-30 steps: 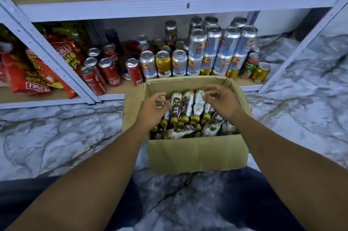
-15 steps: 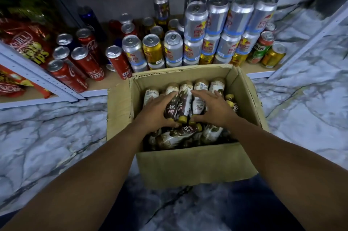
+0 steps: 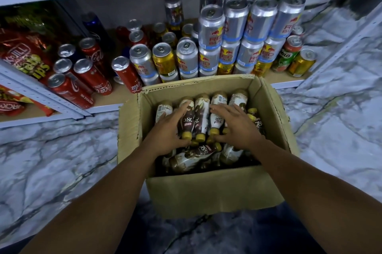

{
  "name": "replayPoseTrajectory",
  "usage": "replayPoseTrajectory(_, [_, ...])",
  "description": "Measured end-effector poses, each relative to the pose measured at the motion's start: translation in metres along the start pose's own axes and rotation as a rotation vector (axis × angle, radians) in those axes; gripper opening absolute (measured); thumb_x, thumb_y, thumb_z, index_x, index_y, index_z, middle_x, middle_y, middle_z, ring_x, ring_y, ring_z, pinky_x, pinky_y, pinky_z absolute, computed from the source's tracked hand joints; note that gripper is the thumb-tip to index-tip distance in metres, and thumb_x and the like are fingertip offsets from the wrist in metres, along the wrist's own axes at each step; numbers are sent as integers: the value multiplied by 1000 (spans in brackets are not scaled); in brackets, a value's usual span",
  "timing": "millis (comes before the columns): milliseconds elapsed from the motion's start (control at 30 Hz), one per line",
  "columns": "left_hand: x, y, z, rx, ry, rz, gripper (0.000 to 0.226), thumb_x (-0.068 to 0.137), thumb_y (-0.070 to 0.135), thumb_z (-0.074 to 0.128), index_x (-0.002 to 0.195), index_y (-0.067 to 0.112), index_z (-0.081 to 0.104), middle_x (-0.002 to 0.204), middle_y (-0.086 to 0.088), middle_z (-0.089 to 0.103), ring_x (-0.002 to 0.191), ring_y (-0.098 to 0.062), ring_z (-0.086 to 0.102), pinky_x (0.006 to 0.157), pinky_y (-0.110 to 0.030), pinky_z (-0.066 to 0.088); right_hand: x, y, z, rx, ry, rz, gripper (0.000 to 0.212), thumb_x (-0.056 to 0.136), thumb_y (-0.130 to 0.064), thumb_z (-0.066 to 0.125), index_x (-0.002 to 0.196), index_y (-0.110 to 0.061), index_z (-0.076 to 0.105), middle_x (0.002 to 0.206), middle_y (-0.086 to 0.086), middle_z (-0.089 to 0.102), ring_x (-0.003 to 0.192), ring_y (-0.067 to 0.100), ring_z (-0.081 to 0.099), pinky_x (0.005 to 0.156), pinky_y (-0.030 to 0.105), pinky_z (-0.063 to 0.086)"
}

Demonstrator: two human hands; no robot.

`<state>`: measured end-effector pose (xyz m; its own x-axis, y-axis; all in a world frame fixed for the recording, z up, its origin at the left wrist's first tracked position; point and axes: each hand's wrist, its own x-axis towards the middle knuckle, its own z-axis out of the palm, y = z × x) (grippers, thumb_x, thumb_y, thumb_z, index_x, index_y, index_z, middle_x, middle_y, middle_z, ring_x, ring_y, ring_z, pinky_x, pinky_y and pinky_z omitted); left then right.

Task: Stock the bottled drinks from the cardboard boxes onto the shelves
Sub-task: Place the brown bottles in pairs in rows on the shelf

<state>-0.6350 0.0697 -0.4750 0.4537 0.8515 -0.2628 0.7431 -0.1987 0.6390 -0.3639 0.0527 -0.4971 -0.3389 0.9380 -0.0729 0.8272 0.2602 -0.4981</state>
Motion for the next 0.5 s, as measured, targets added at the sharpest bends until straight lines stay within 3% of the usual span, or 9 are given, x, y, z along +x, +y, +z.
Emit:
replayPoseTrajectory(67, [-2,5,-3,-140,65,-27,120,77,31,88,156,58,3,156,18,44,126,-12,56,98,-26,46,-5,0,-1,121,80,23,94,77,-47,82,155,-37,31,155,-5,46,143,22,39,112,49,40])
replayPoseTrajectory(167, [-2,9,-7,-218,181,-35,113,81,34,85,157,55,6,147,27,52,108,15,55,83,-6,41,-8,-11,-7,258,188,93,84,82,-42,80,153,-37,35,144,-16,56,127,10,55,89,30,52])
replayPoseTrajectory(200, [0,11,-9,-245,225,-37,109,83,33,84,157,56,7,144,29,54,100,15,56,78,-4,43,-7,-16,-10,273,231,110,80,84,-42,78,152,-39,35,142,-20,58,120,7,59,83,27,52])
replayPoseTrajectory(300, [7,17,-15,-318,334,-31,99,87,30,80,155,60,13,136,29,60,85,-4,56,71,-16,51,2,-28,-15,282,387,152,68,90,-37,73,149,-35,40,133,-19,64,106,3,64,75,31,57])
replayPoseTrajectory(400, [23,29,-23,-358,389,-39,90,92,32,76,155,58,18,133,26,63,98,-6,63,81,-28,55,17,-32,-18,246,527,139,66,91,-39,66,149,-34,37,123,-11,70,100,15,70,69,41,60])
replayPoseTrajectory(500, [38,34,-28,-396,408,-61,84,94,33,75,155,54,23,141,16,61,131,-7,54,105,-42,48,34,-28,-25,217,529,229,72,92,-36,72,153,-33,34,109,-1,73,86,22,69,64,42,59])
